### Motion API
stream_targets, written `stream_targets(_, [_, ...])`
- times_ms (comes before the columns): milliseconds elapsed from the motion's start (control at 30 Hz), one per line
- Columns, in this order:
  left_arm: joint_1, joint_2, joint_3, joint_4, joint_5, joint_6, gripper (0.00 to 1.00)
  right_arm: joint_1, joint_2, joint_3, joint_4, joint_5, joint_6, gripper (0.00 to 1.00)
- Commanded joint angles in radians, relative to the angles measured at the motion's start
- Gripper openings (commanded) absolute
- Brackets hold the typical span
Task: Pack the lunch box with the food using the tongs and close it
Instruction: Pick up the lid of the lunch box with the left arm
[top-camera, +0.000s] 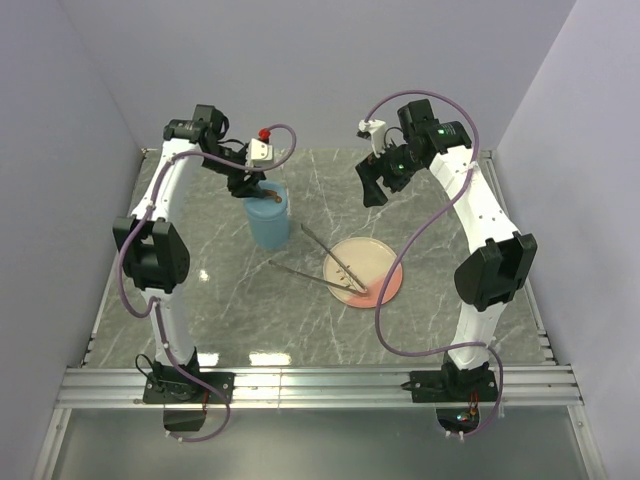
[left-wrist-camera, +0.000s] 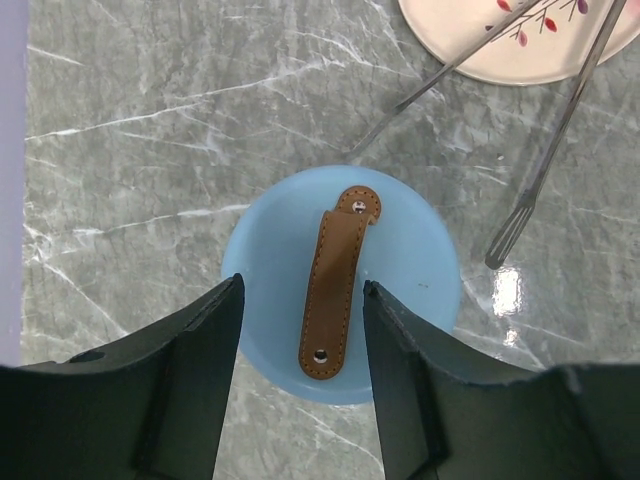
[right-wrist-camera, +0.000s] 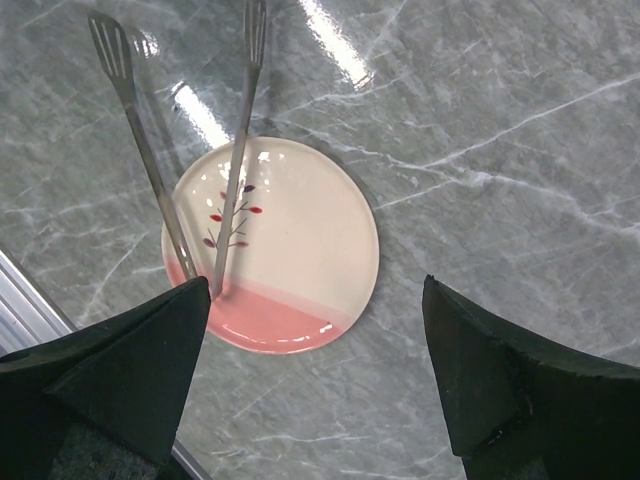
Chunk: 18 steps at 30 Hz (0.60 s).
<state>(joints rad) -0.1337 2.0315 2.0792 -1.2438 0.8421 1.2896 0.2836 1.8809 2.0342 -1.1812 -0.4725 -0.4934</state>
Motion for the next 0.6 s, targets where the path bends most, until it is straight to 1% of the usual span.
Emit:
stream_targets(0, [-0.01, 0.019, 0.019, -0.023, 0.049, 0.01, 0.56, -0.006, -0.029, 0.018, -0.014, -0.011, -0.011, 0.93])
stream_targets(200, [-0.023, 0.039, 0.013, -0.023, 0.054, -0.003, 0.54, -0.003, -0.017, 0.037, -0.028, -0.002, -0.017, 0.93])
stream_targets(333, [-0.023, 0.059, 0.027, -0.037, 0.052, -0.007, 0.45, -0.006, -0.016, 0.035, -0.035, 0.0, -0.022, 0.93])
stream_targets(400, [-0.024, 0.059, 0.025, -0.036, 0.048, -0.007, 0.43, -0.006, -0.016, 0.034, -0.038, 0.0, -0.023, 0.93])
stream_targets(500, [-0.024, 0.055, 0.015, -0.025, 0.045, -0.012, 0.37, -0.011, -0.012, 0.04, -0.038, 0.003, -0.027, 0.93])
stream_targets(533, [-0.024, 0.055, 0.012, -0.022, 0.046, -0.016, 0.33, -0.014, -0.009, 0.043, -0.038, 0.005, -0.027, 0.93])
stream_targets(567, [-0.024, 0.053, 0.012, -0.022, 0.049, -0.018, 0.3, -0.014, -0.008, 0.044, -0.04, 0.006, -0.025, 0.93])
